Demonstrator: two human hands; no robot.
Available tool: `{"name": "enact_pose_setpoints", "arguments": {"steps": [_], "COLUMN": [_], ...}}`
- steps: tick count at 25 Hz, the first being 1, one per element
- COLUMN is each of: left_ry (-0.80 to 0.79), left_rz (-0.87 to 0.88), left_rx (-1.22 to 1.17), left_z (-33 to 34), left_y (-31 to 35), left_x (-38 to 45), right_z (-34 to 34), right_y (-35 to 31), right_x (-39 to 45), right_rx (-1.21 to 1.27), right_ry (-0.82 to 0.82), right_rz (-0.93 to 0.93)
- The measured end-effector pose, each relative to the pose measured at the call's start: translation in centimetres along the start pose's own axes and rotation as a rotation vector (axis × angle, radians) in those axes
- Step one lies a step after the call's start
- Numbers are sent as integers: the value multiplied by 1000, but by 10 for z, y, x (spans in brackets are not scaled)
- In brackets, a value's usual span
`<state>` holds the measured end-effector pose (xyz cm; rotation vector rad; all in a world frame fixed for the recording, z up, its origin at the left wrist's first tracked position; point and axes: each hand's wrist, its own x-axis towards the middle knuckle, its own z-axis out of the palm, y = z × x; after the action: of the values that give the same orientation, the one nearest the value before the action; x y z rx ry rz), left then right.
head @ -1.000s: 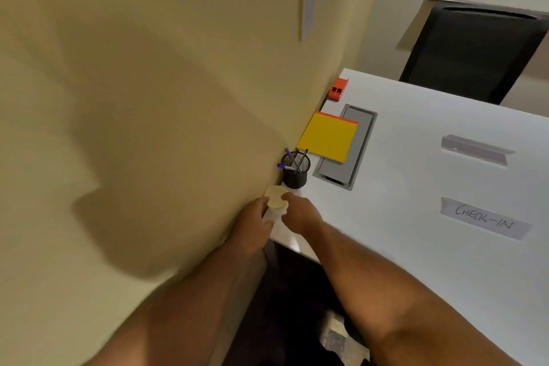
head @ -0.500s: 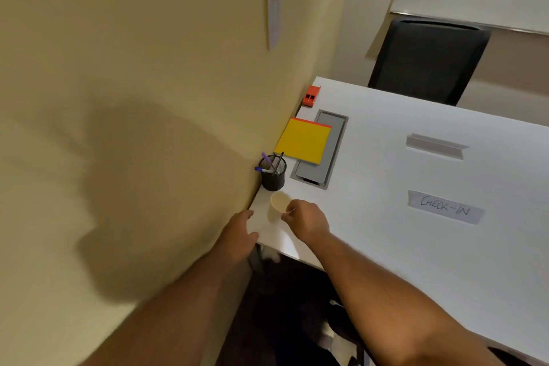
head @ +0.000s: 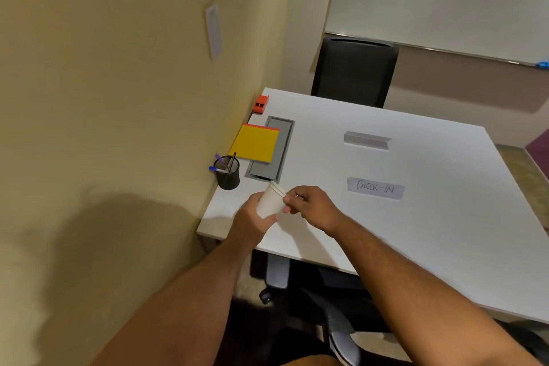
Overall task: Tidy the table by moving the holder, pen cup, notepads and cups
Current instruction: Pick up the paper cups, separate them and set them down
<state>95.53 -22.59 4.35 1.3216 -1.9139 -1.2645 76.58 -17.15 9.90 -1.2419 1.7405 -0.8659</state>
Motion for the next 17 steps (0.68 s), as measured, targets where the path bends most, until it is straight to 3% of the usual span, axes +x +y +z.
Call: {"name": "enact_pose_setpoints", "arguments": {"steps": [4,10,17], "left_ry": [-19,19,144], "left_rz": [11,-196,-310], "left_rx": [109,186,9], "left_z": [8,71,146], "left_y": [8,12,28], "left_x": [11,19,16], "right_z": [-18,-72,-130], "right_y": [9,71,148], "right_x": [-3,7,60], "right_rx": [60,0,-281], "right_ry": [22,303,236], "right_rz": [11,85,129]}}
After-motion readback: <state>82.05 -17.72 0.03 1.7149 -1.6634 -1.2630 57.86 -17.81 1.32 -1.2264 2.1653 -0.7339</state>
